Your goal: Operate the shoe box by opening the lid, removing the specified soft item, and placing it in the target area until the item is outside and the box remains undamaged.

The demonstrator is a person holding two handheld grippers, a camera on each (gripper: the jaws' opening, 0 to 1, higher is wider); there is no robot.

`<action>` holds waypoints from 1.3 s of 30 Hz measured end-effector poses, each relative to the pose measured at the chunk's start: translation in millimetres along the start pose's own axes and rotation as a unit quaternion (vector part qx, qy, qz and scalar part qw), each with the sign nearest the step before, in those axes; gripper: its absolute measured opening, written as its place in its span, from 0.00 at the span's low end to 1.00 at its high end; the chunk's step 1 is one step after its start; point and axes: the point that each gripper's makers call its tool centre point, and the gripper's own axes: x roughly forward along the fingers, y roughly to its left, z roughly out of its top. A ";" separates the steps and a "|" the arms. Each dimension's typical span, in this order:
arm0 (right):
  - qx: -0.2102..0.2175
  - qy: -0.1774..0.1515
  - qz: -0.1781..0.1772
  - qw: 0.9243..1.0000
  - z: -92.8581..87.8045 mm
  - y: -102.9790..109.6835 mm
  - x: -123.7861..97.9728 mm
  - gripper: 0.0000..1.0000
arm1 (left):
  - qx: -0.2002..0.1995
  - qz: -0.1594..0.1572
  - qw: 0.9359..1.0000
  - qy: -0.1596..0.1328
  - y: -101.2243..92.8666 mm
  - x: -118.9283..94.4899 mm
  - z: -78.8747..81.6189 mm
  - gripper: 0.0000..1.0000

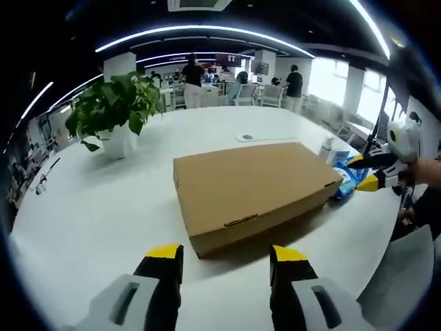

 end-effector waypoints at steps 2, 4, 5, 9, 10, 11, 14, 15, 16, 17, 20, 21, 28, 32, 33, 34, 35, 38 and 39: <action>0.005 -0.005 -0.010 1.000 -1.9 -3.5 -10.1 0.47 | 0.004 -0.005 1.000 -0.009 -7.1 -5.7 2.5 0.54; 0.014 -0.007 -0.016 1.000 -6.4 -5.2 -20.1 0.50 | 0.008 -0.011 1.000 -0.016 -14.2 -11.4 3.7 0.58; 0.016 -0.006 -0.019 1.000 -8.8 -6.0 -23.8 0.51 | 0.011 -0.013 1.000 -0.020 -17.8 -15.1 3.7 0.58; 0.023 -0.004 -0.036 0.999 -21.6 -10.4 -41.7 0.52 | 0.014 -0.015 0.999 -0.027 -26.2 -26.4 -0.4 0.60; 0.024 -0.004 -0.040 0.999 -24.3 -11.2 -45.4 0.53 | 0.014 -0.015 0.999 -0.028 -27.3 -28.6 -1.7 0.61; 0.023 -0.002 -0.045 0.999 -29.1 -12.4 -50.6 0.53 | 0.014 -0.015 0.999 -0.028 -28.4 -30.9 -2.8 0.61; 0.028 0.001 -0.055 0.998 -37.3 -14.3 -62.8 0.55 | 0.015 -0.015 0.999 -0.033 -31.6 -38.1 -5.7 0.64; 0.034 0.000 -0.059 0.998 -39.6 -15.3 -68.3 0.57 | 0.016 -0.016 0.999 -0.034 -32.9 -40.0 -6.3 0.65; 0.036 -0.001 -0.062 0.997 -41.1 -16.0 -71.6 0.58 | 0.018 -0.017 0.999 -0.036 -34.9 -43.0 -7.0 0.67; 0.039 -0.001 -0.069 0.997 -43.8 -17.5 -76.7 0.59 | 0.019 -0.016 0.999 -0.037 -35.7 -45.0 -7.2 0.68; 0.049 -0.005 -0.081 0.996 -49.4 -19.3 -88.1 0.61 | 0.018 -0.017 0.999 -0.046 -40.3 -51.9 -7.8 0.69; 0.052 -0.006 -0.084 0.995 -50.6 -20.0 -90.9 0.62 | 0.017 -0.018 0.998 -0.051 -43.2 -54.3 -8.3 0.70; 0.068 -0.016 -0.101 0.992 -60.2 -21.2 -113.1 0.70 | 0.034 -0.024 0.997 -0.058 -58.4 -62.7 -17.6 0.79; 0.081 -0.028 -0.111 0.990 -63.4 -20.2 -125.5 0.77 | 0.025 -0.023 0.996 -0.077 -60.8 -69.5 -16.7 0.86; 0.080 -0.031 -0.117 0.989 -64.5 -20.4 -129.7 0.78 | 0.023 -0.022 0.996 -0.081 -60.9 -70.5 -16.3 0.87; 0.079 -0.032 -0.119 0.989 -65.6 -20.1 -132.2 0.79 | 0.021 -0.022 0.996 -0.085 -61.0 -71.9 -17.2 0.88; 0.075 -0.032 -0.123 0.989 -67.5 -20.1 -136.0 0.80 | 0.018 -0.023 0.996 -0.087 -61.6 -73.0 -17.4 0.88; 0.071 -0.032 -0.128 0.989 -72.3 -20.9 -142.7 0.83 | 0.012 -0.023 0.996 -0.091 -63.2 -75.7 -19.5 0.90; 0.070 -0.033 -0.130 0.989 -73.4 -21.3 -144.3 0.85 | 0.011 -0.022 0.995 -0.092 -63.6 -76.3 -20.1 0.92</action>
